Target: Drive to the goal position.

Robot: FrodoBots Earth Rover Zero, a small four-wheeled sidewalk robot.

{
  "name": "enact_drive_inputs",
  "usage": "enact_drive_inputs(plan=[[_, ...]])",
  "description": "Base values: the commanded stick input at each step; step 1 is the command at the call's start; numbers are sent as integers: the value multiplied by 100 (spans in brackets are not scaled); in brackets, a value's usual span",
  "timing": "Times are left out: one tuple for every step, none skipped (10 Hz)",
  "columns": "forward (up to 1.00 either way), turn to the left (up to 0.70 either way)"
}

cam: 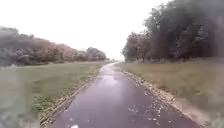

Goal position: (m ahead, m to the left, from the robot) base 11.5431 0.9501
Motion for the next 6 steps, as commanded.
enact_drive_inputs(plan=[[100, 0], [100, 0], [100, 0], [100, 0], [100, 0], [100, 0]])
